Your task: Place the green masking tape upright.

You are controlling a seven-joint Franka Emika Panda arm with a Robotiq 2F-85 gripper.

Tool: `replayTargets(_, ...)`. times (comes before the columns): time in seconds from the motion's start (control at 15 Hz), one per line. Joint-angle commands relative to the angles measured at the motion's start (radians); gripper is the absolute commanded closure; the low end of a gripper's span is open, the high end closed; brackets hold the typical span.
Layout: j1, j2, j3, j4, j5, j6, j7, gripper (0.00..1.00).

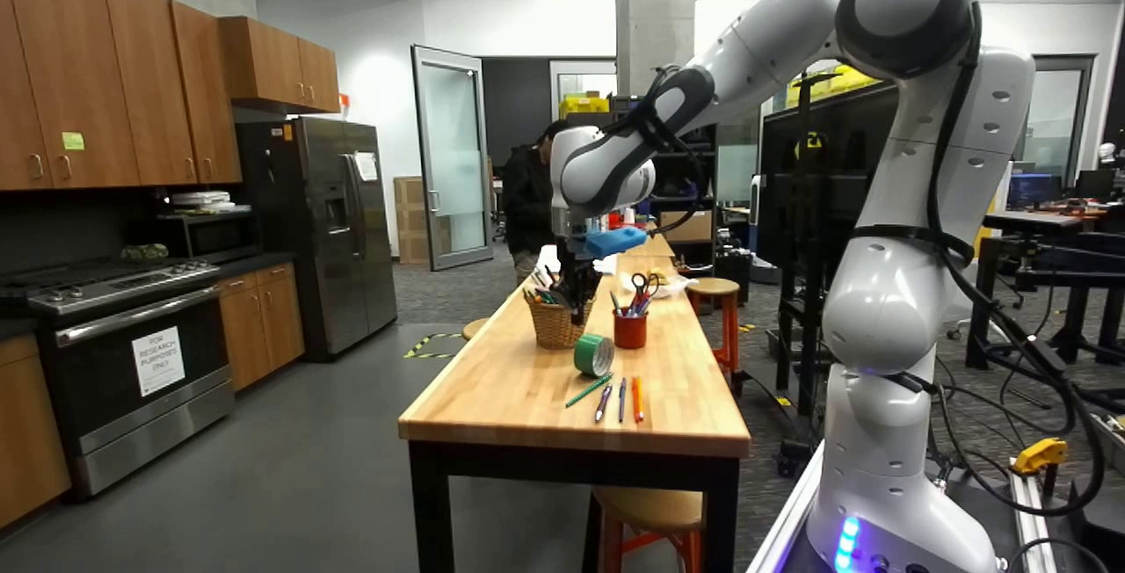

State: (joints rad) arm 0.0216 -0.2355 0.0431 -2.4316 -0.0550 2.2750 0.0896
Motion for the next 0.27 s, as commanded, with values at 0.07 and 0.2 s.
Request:
replayTargets(0.07, 0.003, -0.011, 0.009, 0.001, 0.001, 0.005, 0.010, 0.88)
replayTargets(0.2, 0.002, -0.009, 0.009, 0.000, 0.001, 0.005, 0.010, 0.76)
